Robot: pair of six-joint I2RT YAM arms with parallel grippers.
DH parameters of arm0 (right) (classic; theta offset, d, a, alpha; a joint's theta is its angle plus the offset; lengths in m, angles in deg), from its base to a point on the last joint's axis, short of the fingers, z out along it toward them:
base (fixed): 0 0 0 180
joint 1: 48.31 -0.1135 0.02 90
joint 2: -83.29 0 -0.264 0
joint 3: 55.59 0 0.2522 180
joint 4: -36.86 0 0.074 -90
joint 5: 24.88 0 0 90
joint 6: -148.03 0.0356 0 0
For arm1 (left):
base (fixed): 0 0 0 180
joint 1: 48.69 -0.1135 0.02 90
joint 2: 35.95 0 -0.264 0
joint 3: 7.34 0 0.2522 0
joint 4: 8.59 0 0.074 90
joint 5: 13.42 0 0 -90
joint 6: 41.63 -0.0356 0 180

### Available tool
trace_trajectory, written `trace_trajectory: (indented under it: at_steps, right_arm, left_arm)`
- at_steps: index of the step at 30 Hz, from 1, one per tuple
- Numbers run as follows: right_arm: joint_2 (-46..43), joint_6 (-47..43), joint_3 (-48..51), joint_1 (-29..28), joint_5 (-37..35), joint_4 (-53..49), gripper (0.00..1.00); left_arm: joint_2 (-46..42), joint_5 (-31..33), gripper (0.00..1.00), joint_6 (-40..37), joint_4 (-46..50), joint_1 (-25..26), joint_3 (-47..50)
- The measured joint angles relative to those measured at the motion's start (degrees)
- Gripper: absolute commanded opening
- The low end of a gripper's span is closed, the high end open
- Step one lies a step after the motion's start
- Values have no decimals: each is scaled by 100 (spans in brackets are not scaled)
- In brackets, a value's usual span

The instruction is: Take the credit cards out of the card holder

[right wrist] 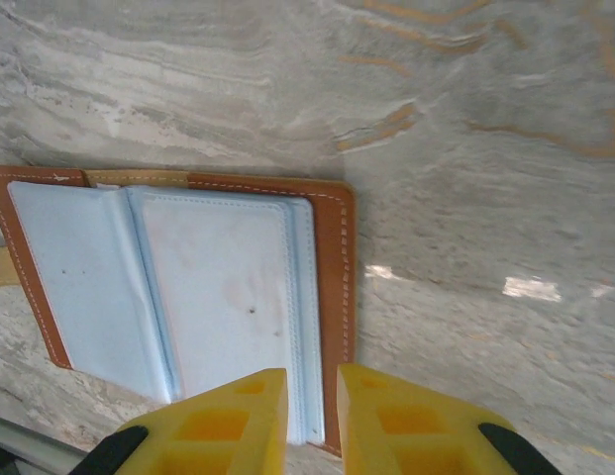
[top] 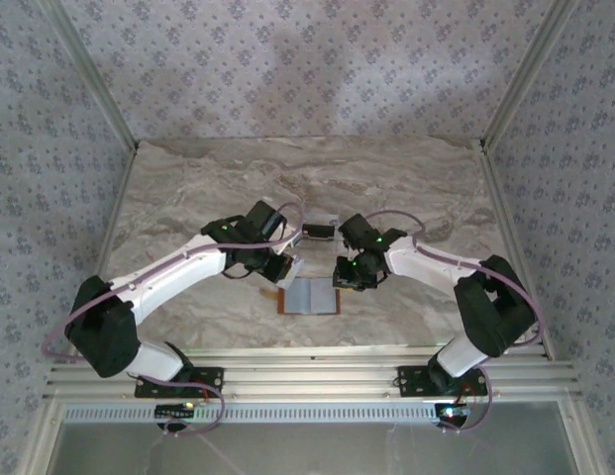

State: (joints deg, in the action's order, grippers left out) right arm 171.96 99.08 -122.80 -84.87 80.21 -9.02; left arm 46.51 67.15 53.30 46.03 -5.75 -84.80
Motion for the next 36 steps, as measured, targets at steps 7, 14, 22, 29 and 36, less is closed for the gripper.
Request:
trace_trajectory:
  at_steps: [7,14,22,29,36]
  right_arm:
    - [-299,-195,0,378,-37,-334,21]
    - [-514,-323,9,605,-35,-531,21]
    - [-603,-343,184,800,-31,-570,21]
    - [-715,-348,350,949,-9,-581,21]
    - [-737,-363,527,1073,74,-542,21]
  left_arm:
    - [332,181,0,-1952,372,114,-896]
    - [839,326,0,-4238,855,227,-1753]
    - [1727,374,0,-5722,1215,-22,-3073]
    - [2638,417,0,-6398,1633,-188,-4288]
    - [3423,417,0,-6734,1985,-282,-5237]
